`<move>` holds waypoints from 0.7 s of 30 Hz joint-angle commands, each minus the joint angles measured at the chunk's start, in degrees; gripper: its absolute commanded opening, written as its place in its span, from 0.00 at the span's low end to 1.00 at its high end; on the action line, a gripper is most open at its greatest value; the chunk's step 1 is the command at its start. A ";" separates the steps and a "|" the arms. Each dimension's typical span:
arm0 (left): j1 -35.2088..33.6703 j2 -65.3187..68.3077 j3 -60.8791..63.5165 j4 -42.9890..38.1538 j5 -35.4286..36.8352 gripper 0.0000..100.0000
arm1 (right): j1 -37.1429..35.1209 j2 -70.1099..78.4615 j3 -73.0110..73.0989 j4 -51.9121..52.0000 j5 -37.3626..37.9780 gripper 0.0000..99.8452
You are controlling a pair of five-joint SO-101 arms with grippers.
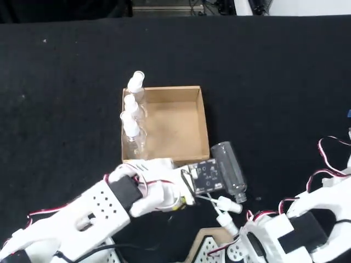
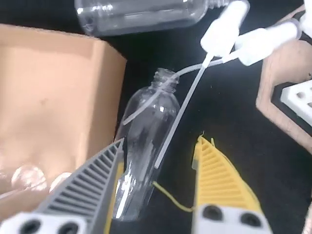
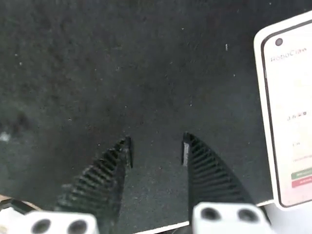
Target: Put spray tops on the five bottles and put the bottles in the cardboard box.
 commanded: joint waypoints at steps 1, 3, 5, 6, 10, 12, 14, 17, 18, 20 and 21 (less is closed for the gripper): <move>1.89 0.09 4.97 -7.12 -0.44 0.25 | 0.88 -0.40 -4.62 1.76 0.62 0.15; 1.27 0.09 6.55 -9.05 -0.44 0.26 | 0.88 -0.40 -4.88 1.85 0.62 0.15; -0.04 0.09 7.52 -10.37 -0.53 0.26 | 0.88 -0.40 -4.88 1.76 0.62 0.15; -0.84 0.09 7.52 -10.55 -0.53 0.26 | 0.88 -0.40 -4.79 1.76 0.62 0.15; -3.65 0.09 7.16 -10.81 -0.70 0.27 | 0.88 -0.40 -4.53 1.76 0.62 0.15; -4.18 0.18 7.16 -10.81 -2.37 0.27 | 0.88 -0.40 -4.53 1.76 0.62 0.15; -4.35 0.18 7.43 -10.81 -3.08 0.27 | 0.70 -0.40 -4.53 1.85 0.62 0.15; -4.35 0.26 7.43 -10.81 -3.16 0.27 | 0.53 -0.40 -4.44 1.85 0.62 0.15; -4.35 0.26 7.25 -10.81 -3.16 0.27 | 0.53 -0.40 -4.44 1.85 0.62 0.15; -4.35 0.53 6.90 -10.90 -2.99 0.27 | 0.53 -0.22 -4.44 1.85 0.62 0.15; -4.35 1.23 6.90 -11.69 -2.99 0.27 | 0.53 -0.13 -4.44 1.85 0.62 0.15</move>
